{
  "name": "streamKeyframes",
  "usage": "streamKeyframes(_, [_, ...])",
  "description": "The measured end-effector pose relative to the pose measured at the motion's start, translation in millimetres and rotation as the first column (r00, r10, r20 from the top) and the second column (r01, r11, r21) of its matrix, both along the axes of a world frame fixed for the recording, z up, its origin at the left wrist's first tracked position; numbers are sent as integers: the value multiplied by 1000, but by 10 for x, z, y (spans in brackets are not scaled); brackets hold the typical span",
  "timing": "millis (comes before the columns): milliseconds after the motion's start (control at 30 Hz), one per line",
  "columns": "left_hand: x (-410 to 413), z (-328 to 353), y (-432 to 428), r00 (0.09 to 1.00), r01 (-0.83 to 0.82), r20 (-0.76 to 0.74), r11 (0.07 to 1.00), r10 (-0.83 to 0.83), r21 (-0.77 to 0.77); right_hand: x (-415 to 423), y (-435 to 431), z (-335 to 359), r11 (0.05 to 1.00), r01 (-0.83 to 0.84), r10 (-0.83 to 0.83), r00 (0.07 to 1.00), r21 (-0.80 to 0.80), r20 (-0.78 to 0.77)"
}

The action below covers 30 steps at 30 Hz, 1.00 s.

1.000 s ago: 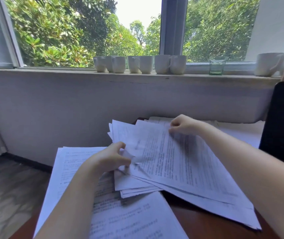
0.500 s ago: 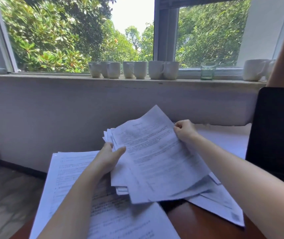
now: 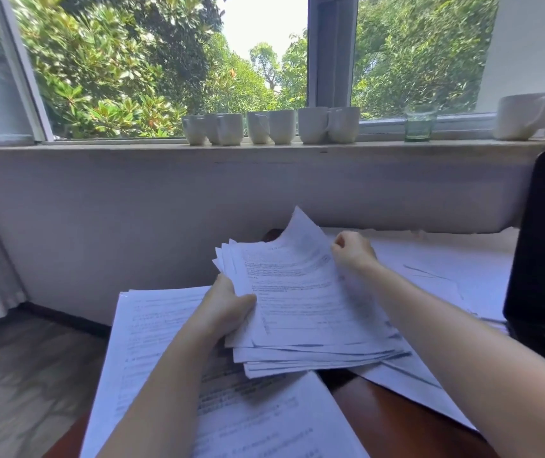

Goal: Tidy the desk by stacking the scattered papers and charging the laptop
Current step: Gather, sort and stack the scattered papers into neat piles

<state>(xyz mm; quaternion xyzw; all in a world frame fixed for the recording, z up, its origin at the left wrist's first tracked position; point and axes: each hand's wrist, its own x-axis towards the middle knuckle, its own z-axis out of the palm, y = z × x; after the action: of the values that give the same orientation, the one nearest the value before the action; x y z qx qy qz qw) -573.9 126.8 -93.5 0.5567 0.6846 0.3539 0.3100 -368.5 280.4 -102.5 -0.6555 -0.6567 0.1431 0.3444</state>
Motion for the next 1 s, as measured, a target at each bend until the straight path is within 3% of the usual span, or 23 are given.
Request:
streamKeyframes(67, [-18,-31,24,1000,11,-14,1000,-11,10,35,-10,-1,999,15,-10,995,-51,97])
streamKeyframes(200, [10,-14,22,1000,3,-3,1000,-3,13,175,-56,4,985,2,13,997,-170,82])
streamKeyframes(333, [14,7,-3,1000,2,-22,1000,-2,-7,173,-172,-85,979,-78,111,980,-189,168])
streamKeyframes(433, [24,15,-31,1000,9,-23,1000,-9,-3,165,-208,-166,985,-52,82,979,-162,185])
streamKeyframes(533, [49,21,-49,1000,-16,9,1000,16,-12,151,-273,-133,985,-54,69,994,-166,87])
streamKeyframes(633, [55,7,-45,1000,-9,25,1000,9,-8,148,-282,-56,959,-160,124,979,-234,-161])
streamKeyframes(700, [70,14,-51,999,10,33,1000,-10,4,136,-282,-38,952,-185,125,962,-244,-242])
streamKeyframes(867, [151,86,-119,995,84,45,994,-87,77,123,-337,-108,984,-147,123,971,-105,-206])
streamKeyframes(1000, [103,46,-63,994,83,69,994,-88,76,194,-301,-146,991,-122,119,991,-50,-58])
